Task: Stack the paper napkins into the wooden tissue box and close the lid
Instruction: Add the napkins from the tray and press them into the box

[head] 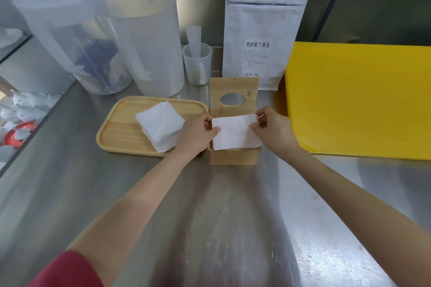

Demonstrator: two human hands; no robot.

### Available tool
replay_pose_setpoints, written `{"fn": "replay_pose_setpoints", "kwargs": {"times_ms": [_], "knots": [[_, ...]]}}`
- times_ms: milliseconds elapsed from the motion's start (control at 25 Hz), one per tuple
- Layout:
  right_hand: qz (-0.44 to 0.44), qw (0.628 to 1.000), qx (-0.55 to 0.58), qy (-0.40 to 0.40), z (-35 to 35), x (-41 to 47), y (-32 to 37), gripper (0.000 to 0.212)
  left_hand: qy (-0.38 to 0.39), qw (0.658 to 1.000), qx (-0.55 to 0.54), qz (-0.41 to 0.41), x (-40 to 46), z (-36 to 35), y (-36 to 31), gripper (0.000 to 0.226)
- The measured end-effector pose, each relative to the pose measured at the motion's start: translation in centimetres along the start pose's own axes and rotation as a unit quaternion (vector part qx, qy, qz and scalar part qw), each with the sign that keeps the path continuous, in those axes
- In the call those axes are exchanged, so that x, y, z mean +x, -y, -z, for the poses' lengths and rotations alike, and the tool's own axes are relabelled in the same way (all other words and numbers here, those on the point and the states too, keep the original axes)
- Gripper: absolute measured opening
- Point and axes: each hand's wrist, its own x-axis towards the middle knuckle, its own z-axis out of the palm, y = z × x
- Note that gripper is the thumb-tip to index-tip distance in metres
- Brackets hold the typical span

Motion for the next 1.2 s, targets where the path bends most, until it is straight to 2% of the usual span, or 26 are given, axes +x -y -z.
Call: {"fn": "replay_pose_setpoints", "kwargs": {"times_ms": [80,160,320,400,600,800,880,1040,1200], "knots": [[0.010,0.999,-0.043,0.011,-0.1,0.8,0.0,0.024,0.015,0.999,0.027,-0.004,1.0,-0.2,0.0,0.020],[0.026,0.994,-0.102,0.025,-0.3,1.3,0.0,0.020,0.037,0.993,0.110,-0.034,1.6,-0.7,0.1,0.020],[0.060,0.963,-0.249,0.085,-1.5,1.5,0.1,0.020,0.074,0.935,0.331,-0.104,2.1,-1.4,0.0,0.029],[0.059,0.952,-0.283,0.102,-2.0,1.6,0.0,0.020,0.090,0.912,0.382,-0.119,2.3,-1.5,0.0,0.027],[0.044,0.941,-0.315,0.120,-2.3,1.7,0.2,0.024,0.103,0.900,0.403,-0.129,2.3,-1.6,0.2,0.027],[0.049,0.898,-0.417,0.128,-2.8,1.7,1.0,0.021,0.112,0.850,0.497,-0.135,3.1,-2.7,0.3,0.019],[0.048,0.886,-0.442,0.132,-3.3,2.0,1.1,0.020,0.119,0.841,0.513,-0.121,3.5,-3.0,0.0,0.017],[0.039,0.884,-0.443,0.146,-3.5,2.6,1.0,0.020,0.121,0.842,0.510,-0.128,3.6,-3.0,0.0,0.025],[0.055,0.897,-0.415,0.139,-3.2,2.5,0.5,0.020,0.125,0.874,0.445,-0.151,3.3,-2.1,0.2,0.044]]}}
